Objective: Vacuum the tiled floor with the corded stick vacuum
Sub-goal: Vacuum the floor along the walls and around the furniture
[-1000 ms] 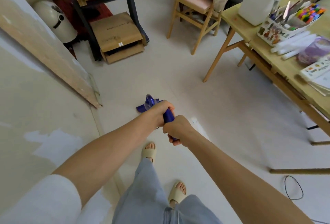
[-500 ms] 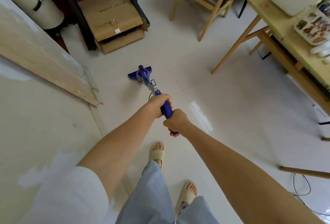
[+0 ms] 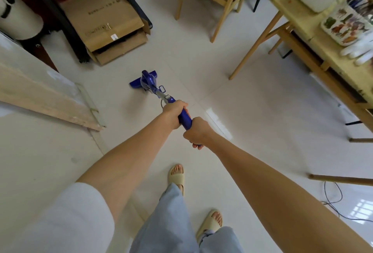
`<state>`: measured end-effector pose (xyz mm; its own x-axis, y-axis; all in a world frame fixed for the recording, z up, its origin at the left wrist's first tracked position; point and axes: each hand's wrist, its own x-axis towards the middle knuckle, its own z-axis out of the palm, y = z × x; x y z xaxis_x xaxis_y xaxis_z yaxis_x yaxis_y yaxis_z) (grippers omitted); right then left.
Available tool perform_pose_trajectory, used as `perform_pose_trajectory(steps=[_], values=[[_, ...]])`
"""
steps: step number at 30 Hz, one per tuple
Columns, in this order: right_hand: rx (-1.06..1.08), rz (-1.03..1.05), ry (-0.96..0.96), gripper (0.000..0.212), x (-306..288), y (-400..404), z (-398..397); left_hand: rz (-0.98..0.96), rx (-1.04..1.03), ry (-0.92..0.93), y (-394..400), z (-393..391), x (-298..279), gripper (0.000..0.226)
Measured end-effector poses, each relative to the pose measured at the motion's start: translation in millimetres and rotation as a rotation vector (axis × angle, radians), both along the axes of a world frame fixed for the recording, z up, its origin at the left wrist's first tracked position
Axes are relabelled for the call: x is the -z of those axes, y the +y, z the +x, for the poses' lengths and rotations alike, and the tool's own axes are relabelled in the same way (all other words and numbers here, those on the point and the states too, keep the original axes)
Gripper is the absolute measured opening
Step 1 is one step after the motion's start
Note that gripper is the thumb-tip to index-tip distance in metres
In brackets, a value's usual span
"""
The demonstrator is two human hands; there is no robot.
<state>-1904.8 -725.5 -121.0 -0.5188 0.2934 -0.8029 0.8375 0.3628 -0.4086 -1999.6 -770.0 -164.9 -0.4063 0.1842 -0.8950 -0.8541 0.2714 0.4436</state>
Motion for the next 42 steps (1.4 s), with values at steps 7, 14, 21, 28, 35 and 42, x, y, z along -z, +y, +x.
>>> perform_pose_trajectory(steps=[7, 14, 21, 28, 35, 42], values=[[-0.019, 0.021, -0.007, 0.033, -31, 14, 68, 0.038, 0.057, 0.003, 13, 66, -22, 0.023], [0.03, 0.004, 0.014, 0.017, -65, 24, 180, 0.054, 0.166, 0.028, 27, 177, -40, 0.019], [0.17, -0.024, 0.037, 0.008, -94, 18, 274, 0.063, 0.307, -0.012, 30, 265, -68, 0.025], [0.378, -0.226, 0.141, 0.014, -91, -37, 293, 0.034, 0.381, -0.091, -10, 273, -80, 0.029], [0.429, -0.296, 0.149, 0.017, -56, -61, 261, 0.028, 0.343, -0.047, -37, 248, -64, 0.026], [0.423, -0.196, 0.023, 0.027, -24, -18, 242, 0.068, 0.244, -0.114, 2, 230, -30, 0.02]])
